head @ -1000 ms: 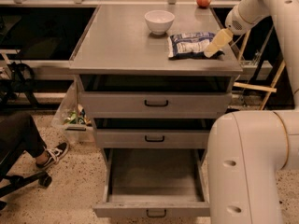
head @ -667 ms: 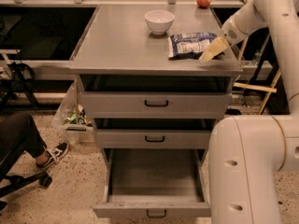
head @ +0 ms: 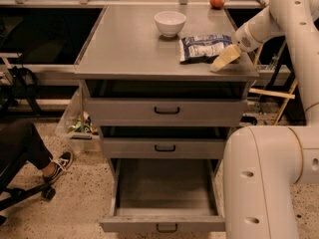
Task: Place blue chip bag into bottom drawer
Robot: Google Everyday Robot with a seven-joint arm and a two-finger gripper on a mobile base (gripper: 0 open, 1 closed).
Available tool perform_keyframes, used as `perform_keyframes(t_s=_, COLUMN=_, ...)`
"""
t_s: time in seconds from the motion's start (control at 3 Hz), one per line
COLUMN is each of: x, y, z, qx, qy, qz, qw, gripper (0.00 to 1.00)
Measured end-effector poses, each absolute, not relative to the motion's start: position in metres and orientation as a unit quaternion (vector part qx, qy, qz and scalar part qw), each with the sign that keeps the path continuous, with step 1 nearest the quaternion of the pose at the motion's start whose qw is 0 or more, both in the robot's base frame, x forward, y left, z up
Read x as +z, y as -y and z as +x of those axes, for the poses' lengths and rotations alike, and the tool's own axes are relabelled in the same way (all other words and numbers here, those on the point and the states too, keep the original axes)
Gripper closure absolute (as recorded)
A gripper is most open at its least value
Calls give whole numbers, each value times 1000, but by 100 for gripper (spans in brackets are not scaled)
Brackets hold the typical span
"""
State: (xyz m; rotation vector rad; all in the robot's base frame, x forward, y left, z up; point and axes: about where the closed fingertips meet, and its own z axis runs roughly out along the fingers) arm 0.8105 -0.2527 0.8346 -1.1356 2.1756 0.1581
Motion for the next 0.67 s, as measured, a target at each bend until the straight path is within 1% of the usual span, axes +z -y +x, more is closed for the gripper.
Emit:
perform_keyframes(t_s=0.33, x=835, y=253, z=810, qx=61, qy=-834, qz=-435, qw=335, gripper=19)
perform_keyframes(t_s=0.67, x=835, y=253, z=811, qx=61, qy=-834, qz=-435, qw=335, gripper=42)
